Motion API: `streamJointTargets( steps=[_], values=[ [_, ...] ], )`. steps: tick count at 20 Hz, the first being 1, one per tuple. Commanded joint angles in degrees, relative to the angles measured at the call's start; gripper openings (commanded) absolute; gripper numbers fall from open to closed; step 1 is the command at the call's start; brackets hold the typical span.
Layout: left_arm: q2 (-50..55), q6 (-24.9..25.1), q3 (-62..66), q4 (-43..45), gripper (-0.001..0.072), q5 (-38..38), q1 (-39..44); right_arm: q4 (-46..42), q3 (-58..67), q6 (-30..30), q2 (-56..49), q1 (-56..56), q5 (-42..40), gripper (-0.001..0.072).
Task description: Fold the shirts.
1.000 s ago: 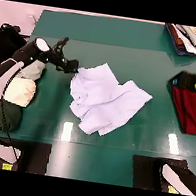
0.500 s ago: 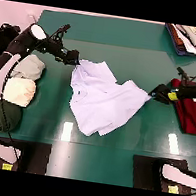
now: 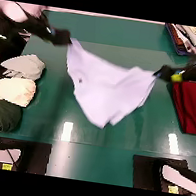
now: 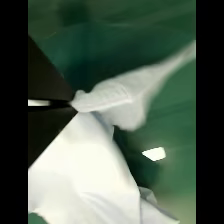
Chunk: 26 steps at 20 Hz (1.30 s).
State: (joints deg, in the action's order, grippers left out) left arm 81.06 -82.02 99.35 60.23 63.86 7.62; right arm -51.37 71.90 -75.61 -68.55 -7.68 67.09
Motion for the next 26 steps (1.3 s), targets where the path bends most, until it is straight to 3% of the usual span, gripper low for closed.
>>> streamJointTargets(
  steps=[1,7,11,16,23,24,25,26],
  values=[
    [-10.93,0.00,12.00,4.76,0.0020,-0.04,-0.98,0.22,10.40,1.09,11.78,-2.29,4.24,0.0013],
    [-27.89,0.00,19.41,4.79,0.0020,-3.39,-0.98,0.15,22.82,-0.46,25.20,-9.18,12.33,0.0013],
    [-30.64,-0.02,19.52,4.79,0.0020,-6.19,-0.98,0.37,23.45,-3.48,27.56,-14.21,14.84,0.0013],
    [-23.34,-0.44,12.98,4.74,0.0020,-0.81,-0.98,0.26,7.69,-5.55,27.43,-12.20,15.54,0.0013],
    [-6.99,-0.33,-1.09,5.62,0.0020,12.24,-0.98,0.13,-20.57,-6.03,31.52,3.98,13.22,0.0018],
    [-5.86,-0.20,-2.56,6.34,0.0020,11.93,-0.98,0.11,-22.38,-6.03,32.04,5.90,13.25,0.0120],
    [-5.09,-0.20,-3.17,7.87,0.0020,11.67,-0.98,0.11,-23.26,-6.49,32.22,6.78,13.31,0.0306],
    [-4.85,-0.22,-3.21,9.49,0.0020,11.63,-0.98,-0.31,-23.28,-6.95,32.13,6.82,13.57,0.0372]
  ],
)
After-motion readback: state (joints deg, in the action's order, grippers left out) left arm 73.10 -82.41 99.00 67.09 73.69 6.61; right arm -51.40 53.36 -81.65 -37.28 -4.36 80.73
